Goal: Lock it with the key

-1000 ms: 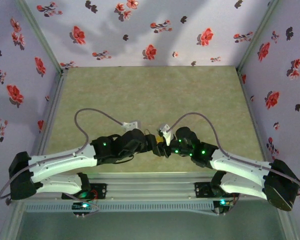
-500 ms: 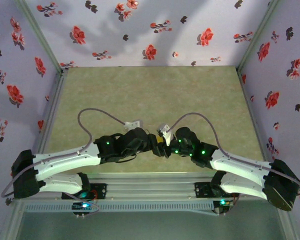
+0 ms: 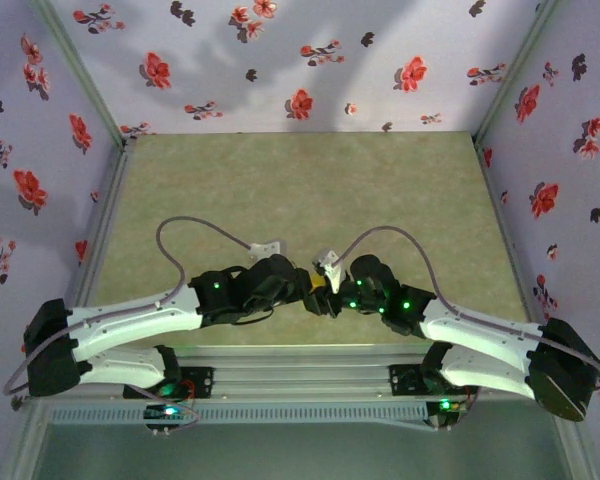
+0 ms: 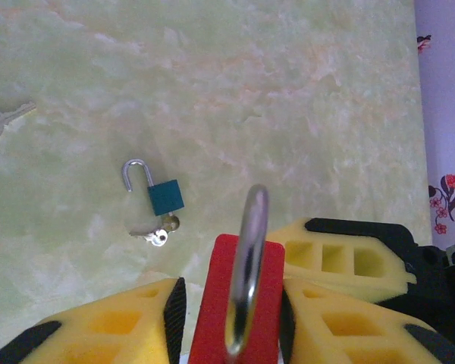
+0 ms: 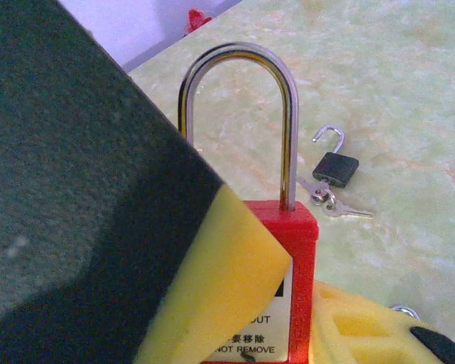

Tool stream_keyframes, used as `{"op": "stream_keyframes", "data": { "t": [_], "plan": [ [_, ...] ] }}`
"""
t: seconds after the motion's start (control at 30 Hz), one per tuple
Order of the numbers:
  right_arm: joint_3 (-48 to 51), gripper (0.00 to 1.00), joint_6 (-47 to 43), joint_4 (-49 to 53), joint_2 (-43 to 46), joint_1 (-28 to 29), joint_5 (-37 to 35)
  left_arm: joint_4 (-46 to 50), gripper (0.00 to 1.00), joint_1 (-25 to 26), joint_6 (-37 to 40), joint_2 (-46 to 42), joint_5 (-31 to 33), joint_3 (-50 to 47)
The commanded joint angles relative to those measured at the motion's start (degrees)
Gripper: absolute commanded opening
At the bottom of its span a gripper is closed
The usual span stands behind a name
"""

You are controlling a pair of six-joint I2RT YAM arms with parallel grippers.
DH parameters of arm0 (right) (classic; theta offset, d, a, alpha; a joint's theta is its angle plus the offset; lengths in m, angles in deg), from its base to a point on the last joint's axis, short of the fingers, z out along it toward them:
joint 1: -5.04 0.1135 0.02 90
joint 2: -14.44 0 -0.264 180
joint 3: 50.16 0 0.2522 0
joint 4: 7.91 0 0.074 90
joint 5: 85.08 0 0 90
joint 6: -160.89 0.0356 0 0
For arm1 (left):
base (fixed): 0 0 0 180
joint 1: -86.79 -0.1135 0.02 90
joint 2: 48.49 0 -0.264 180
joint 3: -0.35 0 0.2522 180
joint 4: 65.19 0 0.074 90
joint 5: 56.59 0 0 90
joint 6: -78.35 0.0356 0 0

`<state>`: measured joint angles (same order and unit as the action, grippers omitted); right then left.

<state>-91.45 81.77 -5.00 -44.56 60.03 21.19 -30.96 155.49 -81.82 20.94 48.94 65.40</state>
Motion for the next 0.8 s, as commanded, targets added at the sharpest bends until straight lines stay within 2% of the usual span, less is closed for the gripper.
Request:
{"op": "stream_keyframes", "data": {
  "t": [0.0, 0.43, 0.47, 0.63, 0.77],
  "plan": [
    [-1.64, 0.00, -1.12, -1.92, 0.51, 0.67, 0.95, -0.16, 0.36, -0.53, 0.10, 0.59, 0.03, 1.69],
    [-1.74, 0.00, -1.21, -1.63, 0.28, 1.05, 1.38, -0.16, 0.24, -0.68, 0.21, 1.17, 0.03, 1.97],
    [-1.74, 0.00, -1.18, -1.55, 0.24, 1.03, 1.39, -0.08, 0.23, -0.68, 0.21, 1.15, 0.02, 1.94],
    [-1.67, 0.00, -1.03, -1.55, 0.42, 1.09, 1.45, 0.11, 0.00, -0.68, -0.02, 1.26, 0.03, 1.98],
    [-1.57, 0.00, -1.03, -1.61, 0.66, 1.12, 1.44, 0.28, 0.00, -0.79, -0.47, 1.10, 0.16, 1.69]
  ]
}}
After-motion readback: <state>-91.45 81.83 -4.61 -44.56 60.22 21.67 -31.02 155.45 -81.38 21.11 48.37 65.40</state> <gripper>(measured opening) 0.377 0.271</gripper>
